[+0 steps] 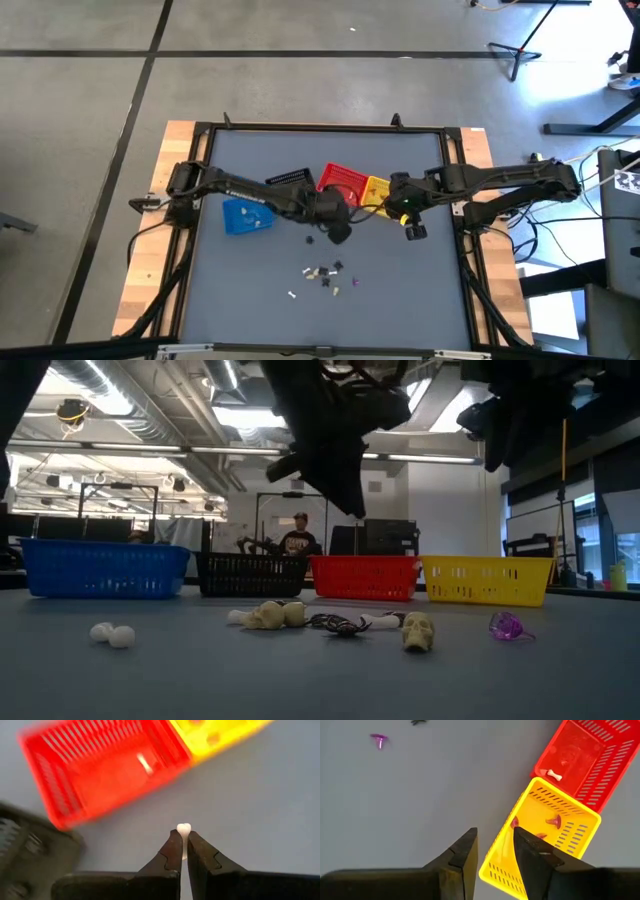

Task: Sort Halloween decoration
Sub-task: Put the white bone toy into the red bin

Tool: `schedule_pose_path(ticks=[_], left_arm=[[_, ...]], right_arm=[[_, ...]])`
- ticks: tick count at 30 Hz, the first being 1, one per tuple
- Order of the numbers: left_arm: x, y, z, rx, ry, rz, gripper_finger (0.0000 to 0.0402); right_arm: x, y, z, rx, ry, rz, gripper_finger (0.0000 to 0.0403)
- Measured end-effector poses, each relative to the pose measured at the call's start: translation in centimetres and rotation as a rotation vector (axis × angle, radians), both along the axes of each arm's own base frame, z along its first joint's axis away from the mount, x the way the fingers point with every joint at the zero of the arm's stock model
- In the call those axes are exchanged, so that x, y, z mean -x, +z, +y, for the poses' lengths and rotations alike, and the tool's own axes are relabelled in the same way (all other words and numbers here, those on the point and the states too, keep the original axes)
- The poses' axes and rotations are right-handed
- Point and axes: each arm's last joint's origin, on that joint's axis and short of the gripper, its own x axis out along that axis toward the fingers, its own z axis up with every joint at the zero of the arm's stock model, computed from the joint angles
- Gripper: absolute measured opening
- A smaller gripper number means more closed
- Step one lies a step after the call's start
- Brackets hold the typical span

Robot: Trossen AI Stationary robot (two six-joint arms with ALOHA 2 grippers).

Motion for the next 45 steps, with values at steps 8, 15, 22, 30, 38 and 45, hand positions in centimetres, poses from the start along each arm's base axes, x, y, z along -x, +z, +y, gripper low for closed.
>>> schedule_pose_path(ticks=[8, 15, 22, 30, 38, 45], left_arm=[[-0.5, 0.8, 5.7, -0.116, -0.015, 0.007, 0.0000], [-0.1, 0.2, 8.9, -0.141, 0.017, 0.016, 0.0000], [0.2, 0.1, 10.3, -0.139, 0.048, 0.021, 0.0000], [0.3, 0.0, 10.8, -0.101, 0.036, 0.015, 0.0000], [0.3, 0.0, 11.0, -0.083, 0.029, 0.012, 0.0000], [0.3, 0.0, 11.1, -0.100, 0.000, 0.027, 0.0000]], right_arm=[[-0.5, -0.7, 0.0, -0.004, -0.001, -0.051, 0.0124], [-1.1, -0.4, 0.1, -0.009, -0.002, -0.111, 0.0124], [-1.1, -0.4, 0.1, -0.009, -0.002, -0.117, 0.0124], [-1.1, -0.4, 0.1, -0.009, -0.001, -0.117, 0.0124], [-1.1, -0.4, 0.1, -0.009, -0.001, -0.117, 0.0124], [-1.1, -0.4, 0.1, -0.009, -0.001, -0.117, 0.0124]])
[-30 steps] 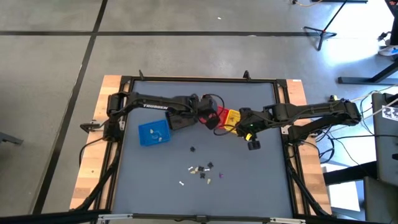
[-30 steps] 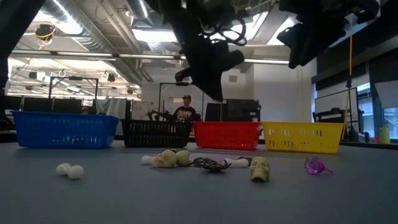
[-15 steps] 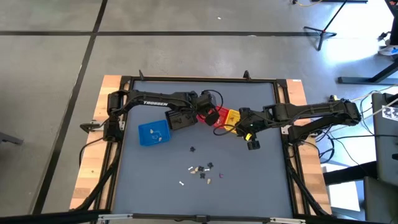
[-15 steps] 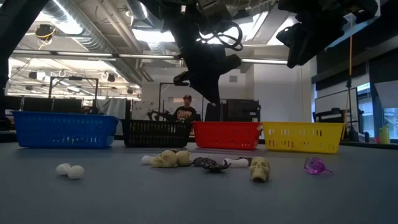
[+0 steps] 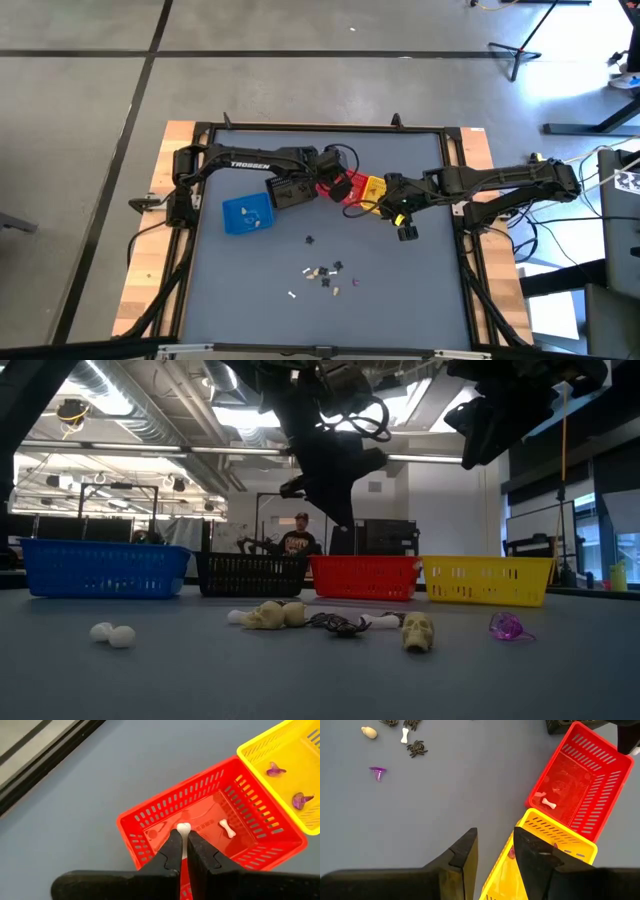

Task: Sort Halloween decoration
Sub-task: Put the white bone toy into the red bin

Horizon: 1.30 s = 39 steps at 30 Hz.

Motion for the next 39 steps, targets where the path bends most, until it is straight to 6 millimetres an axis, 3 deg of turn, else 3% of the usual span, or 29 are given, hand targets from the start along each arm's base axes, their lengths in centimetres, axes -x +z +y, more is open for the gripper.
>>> schedule_pose_path(ticks=[24, 34, 39], left_arm=[[-0.03, -0.01, 0.00, -0.029, -0.051, 0.023, 0.0001], [-0.04, -0.01, 0.01, -0.030, -0.051, 0.022, 0.0077], [-0.12, 0.02, 0.00, -0.026, -0.054, 0.013, 0.0089]], right_arm=[[0.00, 0.01, 0.00, 0.000, 0.000, 0.000, 0.0124], [0.00, 0.01, 0.00, 0.000, 0.000, 0.000, 0.0124], [0.00, 0.01, 0.00, 0.000, 0.000, 0.000, 0.0124]])
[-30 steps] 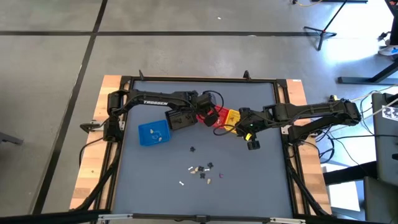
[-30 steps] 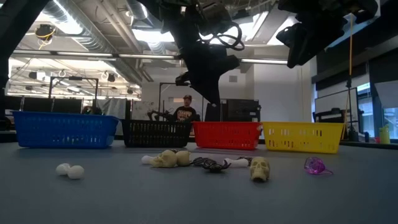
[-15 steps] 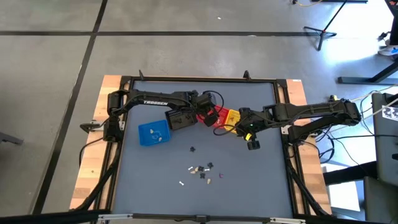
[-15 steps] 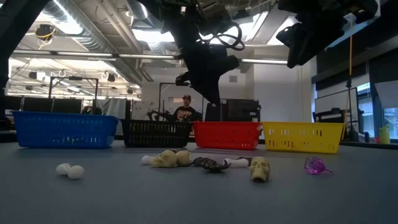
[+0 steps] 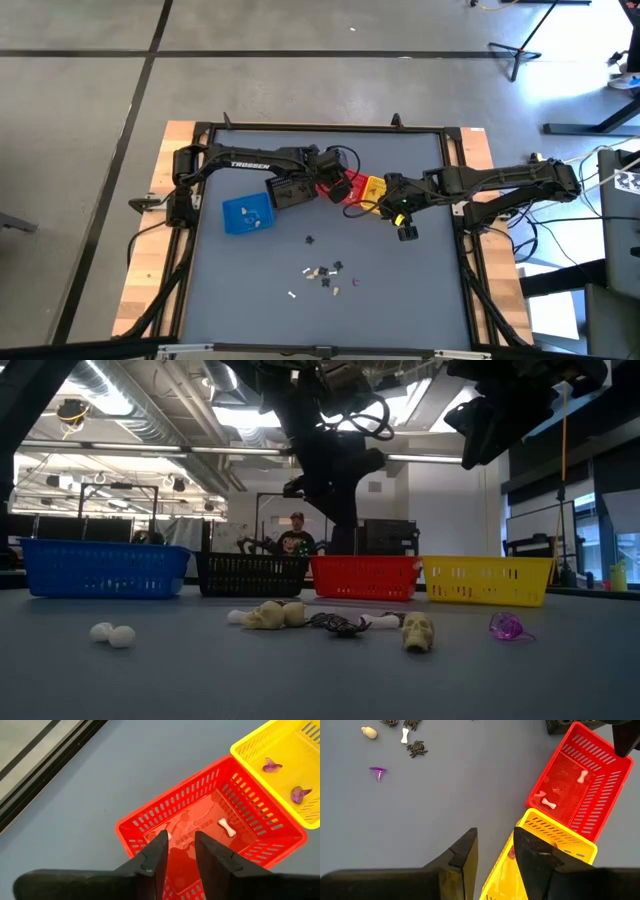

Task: Sort Halloween decoration
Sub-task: Put the white bone toy into the red bin, then put the purple witch hat toy into the yellow bin

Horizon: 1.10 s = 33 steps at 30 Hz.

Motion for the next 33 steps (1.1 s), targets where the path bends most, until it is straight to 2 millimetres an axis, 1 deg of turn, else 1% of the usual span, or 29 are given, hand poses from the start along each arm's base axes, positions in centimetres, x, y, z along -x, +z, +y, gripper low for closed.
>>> schedule_pose_path(ticks=[5, 7, 8, 11, 15, 18, 20, 24, 26, 30, 33], left_arm=[[0.0, 0.3, -0.4, 0.048, -0.043, -0.017, 0.0086], [0.2, 1.1, -1.0, 0.042, -0.081, -0.026, 0.0087], [0.4, 1.7, -1.5, 0.027, -0.099, -0.024, 0.0087], [1.3, 4.5, -3.5, -0.051, -0.168, -0.048, 0.0087], [3.6, 7.8, -6.6, -0.142, -0.207, -0.033, 0.0088], [5.8, 8.8, -8.8, -0.198, -0.225, -0.020, 0.0088], [7.6, 8.5, -10.1, -0.203, -0.259, -0.014, 0.0088], [11.1, 6.2, -12.4, -0.161, -0.343, -0.050, 0.0088], [12.4, 5.4, -13.5, -0.134, -0.388, -0.116, 0.0088], [14.2, 3.8, -15.1, -0.116, -0.467, -0.239, 0.0088], [15.3, 3.0, -15.9, -0.114, -0.509, -0.270, 0.0088]], right_arm=[[0.0, 0.0, 0.0, 0.000, 0.000, 0.000, 0.0124], [0.0, 0.0, 0.0, 0.000, 0.000, 0.000, 0.0124], [0.0, 0.0, 0.0, 0.000, 0.000, 0.001, 0.0124], [0.0, 0.0, 0.0, -0.003, -0.004, 0.002, 0.0124], [-0.1, 0.0, 0.0, -0.034, -0.056, -0.005, 0.0124], [-0.3, 0.2, 0.0, -0.062, -0.094, -0.033, 0.0124], [-0.5, 0.3, 0.1, -0.107, -0.110, -0.049, 0.0124], [-1.0, 0.6, 0.4, -0.201, -0.101, -0.096, 0.0124], [-1.4, 0.8, 0.5, -0.257, -0.100, -0.121, 0.0124], [-2.3, 0.7, 0.8, -0.332, -0.122, -0.155, 0.0124], [-3.1, 0.2, 0.8, -0.368, -0.158, -0.150, 0.0124]])
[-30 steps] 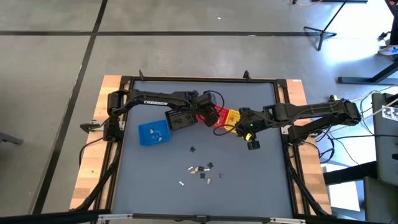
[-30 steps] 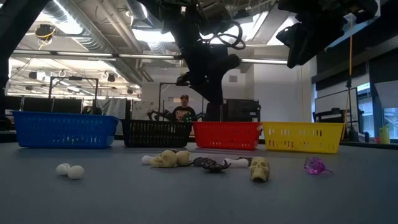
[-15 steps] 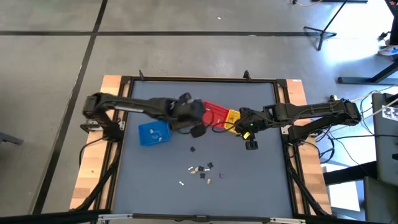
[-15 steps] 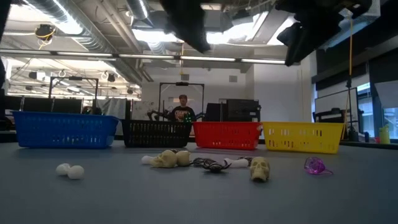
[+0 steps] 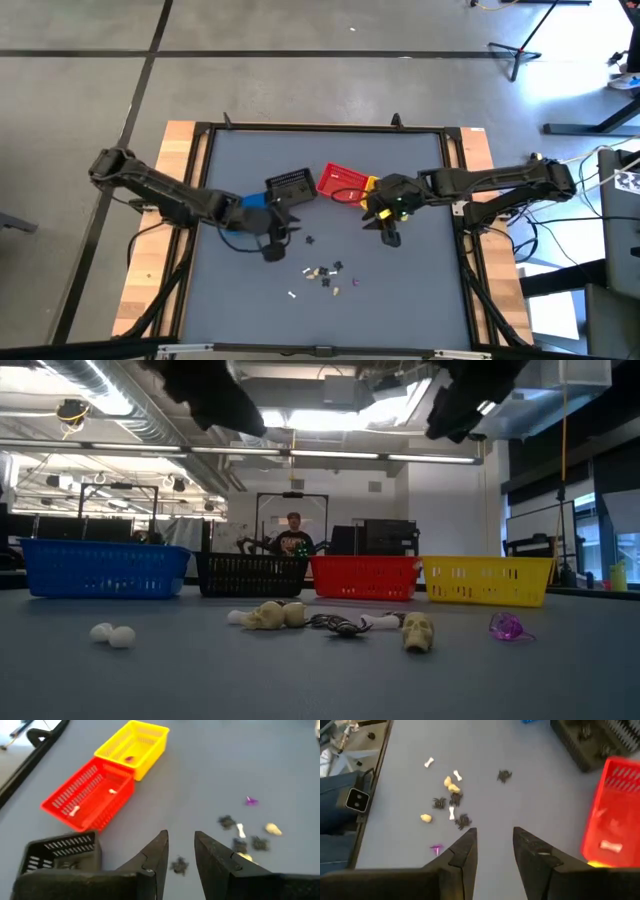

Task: Sort Halloween decoration
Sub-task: Put the purple witch hat toy into the yellow bin

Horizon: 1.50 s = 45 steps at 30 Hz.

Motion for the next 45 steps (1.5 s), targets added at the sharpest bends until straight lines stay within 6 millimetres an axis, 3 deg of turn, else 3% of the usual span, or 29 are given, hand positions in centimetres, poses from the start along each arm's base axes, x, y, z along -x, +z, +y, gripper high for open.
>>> schedule_pose_path(ticks=[7, 20, 27, 35, 45], left_arm=[[1.3, -0.9, -0.9, 0.012, -0.038, -0.019, 0.0088], [1.1, -0.7, -1.1, 0.021, -0.042, -0.056, 0.0088], [0.9, -0.4, -1.1, 0.035, -0.042, -0.093, 0.0088], [0.9, -0.4, -1.1, 0.035, -0.044, -0.093, 0.0088], [0.9, -0.4, -1.1, 0.035, -0.044, -0.093, 0.0088]], right_arm=[[-1.4, -2.0, 1.5, -0.078, -0.001, 0.096, 0.0124], [-2.0, -5.5, 9.1, -0.045, 0.235, 0.170, 0.0124], [-1.6, -7.3, 12.3, 0.056, 0.227, 0.186, 0.0124], [-1.3, -9.3, 14.3, 0.119, 0.180, 0.228, 0.0124], [-2.5, -11.1, 14.7, 0.195, 0.201, 0.183, 0.0124]])
